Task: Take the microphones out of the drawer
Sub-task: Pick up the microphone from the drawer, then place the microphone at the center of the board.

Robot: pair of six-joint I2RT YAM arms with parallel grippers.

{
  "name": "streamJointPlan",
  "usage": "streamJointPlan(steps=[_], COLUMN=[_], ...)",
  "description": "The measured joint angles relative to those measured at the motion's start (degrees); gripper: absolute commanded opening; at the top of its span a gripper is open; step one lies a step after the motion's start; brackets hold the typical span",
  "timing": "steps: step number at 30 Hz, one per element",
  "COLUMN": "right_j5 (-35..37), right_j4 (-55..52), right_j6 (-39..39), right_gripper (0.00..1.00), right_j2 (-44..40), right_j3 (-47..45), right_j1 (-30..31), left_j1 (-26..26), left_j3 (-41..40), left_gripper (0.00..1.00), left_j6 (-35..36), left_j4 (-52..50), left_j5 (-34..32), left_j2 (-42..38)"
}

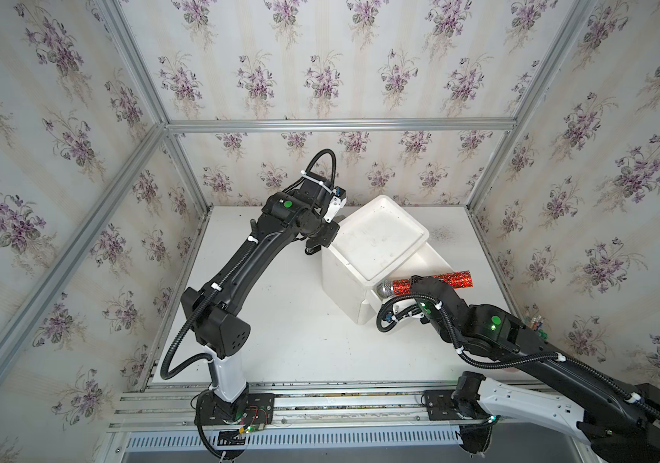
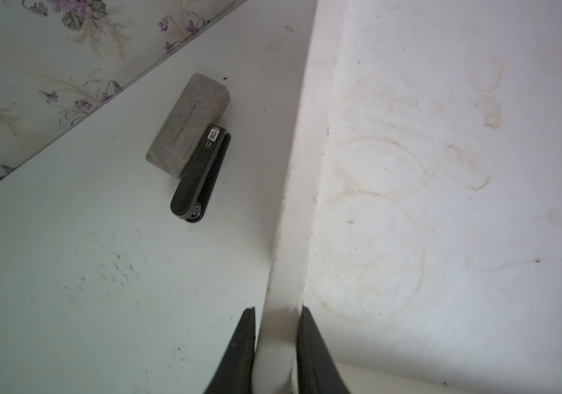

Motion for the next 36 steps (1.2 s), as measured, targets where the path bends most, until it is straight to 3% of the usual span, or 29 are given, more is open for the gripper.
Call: streamJointPlan(steps=[11,16,20,25,30,36], right_j5=[3.45,4.46,2.45,-3.65,-14.21,-32.44], right_j4=[2.12,2.05,1.18,-1.18,-3.72,0.26], right_j6=[1.95,9.07,18.27,33.18,47.78,61.94], right_gripper=[0.00,0.00,0.00,0.00,0.00,0.00], right_j2=[3.74,7.72,12.44,19.34,25.09,26.69], right_j3=[2.12,10.75,18.25,27.96,34.93,29.44], right_j1=[-4.44,-6.29,-11.76,-22.97,-34.42,-47.47], left_j1=[3.21,3.30,3.39,3.87,4.44,4.74], left_j3=[-8.57,-10.01,-11.89,-15.32,-17.84,-18.64], left_gripper=[0.18,0.18,0.19,0.19,0.19,0.19], left_j6=[0.59,0.87,0.87,0.90,1.22,1.53], left_j4=[-0.26,1.01,1.29,1.57,1.55,1.66], left_j5=[-3.08,-3.04,-3.02,-2.91,-2.51,-2.16], left_j2=[-7.89,-8.96,-10.69,-13.94,-16.52,-17.42])
